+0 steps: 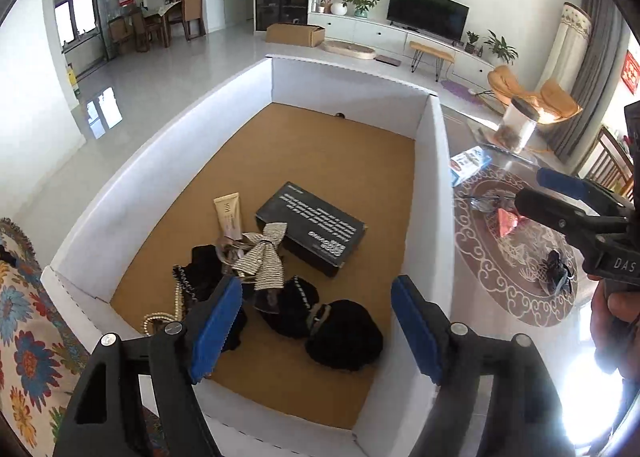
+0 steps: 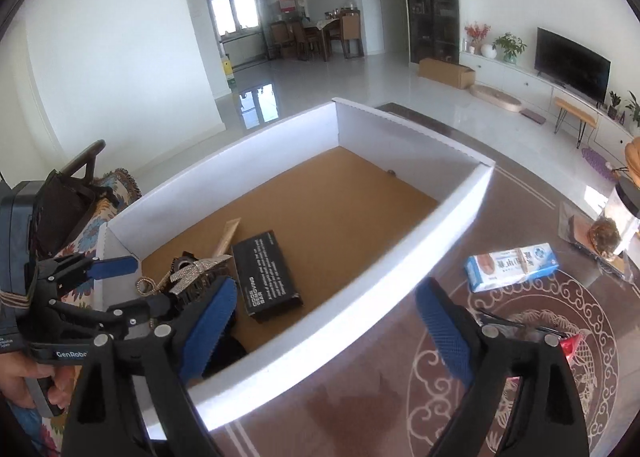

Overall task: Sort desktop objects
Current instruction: 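Return both grippers from the bin to the table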

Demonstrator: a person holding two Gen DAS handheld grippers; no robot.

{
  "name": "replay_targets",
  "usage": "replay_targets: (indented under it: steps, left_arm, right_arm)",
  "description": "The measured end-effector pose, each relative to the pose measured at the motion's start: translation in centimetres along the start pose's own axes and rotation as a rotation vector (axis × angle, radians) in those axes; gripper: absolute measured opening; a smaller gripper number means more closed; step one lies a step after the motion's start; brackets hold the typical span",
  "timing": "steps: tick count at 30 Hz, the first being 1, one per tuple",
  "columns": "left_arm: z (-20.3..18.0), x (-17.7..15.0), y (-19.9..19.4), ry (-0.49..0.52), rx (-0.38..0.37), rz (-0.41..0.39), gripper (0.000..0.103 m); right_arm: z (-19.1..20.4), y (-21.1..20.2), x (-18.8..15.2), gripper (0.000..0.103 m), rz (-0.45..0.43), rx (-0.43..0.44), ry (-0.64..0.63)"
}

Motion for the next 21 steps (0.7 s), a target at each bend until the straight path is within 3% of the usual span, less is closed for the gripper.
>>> replay_targets:
  steps: [5, 8, 11, 14, 18, 21]
  left_arm:
    - [-10.4, -2.5, -1.5, 0.17, -0.174, 0.006, 0.084]
    - [-16.1, -4.3, 1.1, 0.223, -0.261, 0.078, 0.084]
    - [-20.4, -6.3, 5.1, 0.262, -0.229, 0.147, 0.084]
    - [-22.6, -7.7, 8.8, 0.295, -0.21, 0.172, 0.084]
    - [-23.7, -8.1, 10.9, 0.348, -0.146, 0.121, 0.084]
    - [-23.7, -7.9, 11.2, 0.354, -0.155, 0.079, 0.086]
  right_arm:
    - [-10.2, -6.9, -10.4, 0.094, 0.021, -0.225, 0.129]
    - [-15.0, -9.9, -17.2, 0.094, 0.078, -0.351, 0.218]
    - [-17.3, -10.9, -22.2, 0.094, 0.14, -0.403, 0.259]
    - [-17.8, -10.8, -25.0, 0.094, 0.164, -0.416, 0.269]
    - [-17.2, -10.3, -25.7, 0.094, 0.155, -0.421, 0.256]
    - [-16.9, -9.7, -25.5, 0.094, 0.151, -0.418, 0.255]
Point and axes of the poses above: each gripper's, at about its wrist camera, not at the fingertips, and y roughly the way its jaws point, z to its left, x to its top, the point moved 1 cm from there along y, roughly the way its jaws point
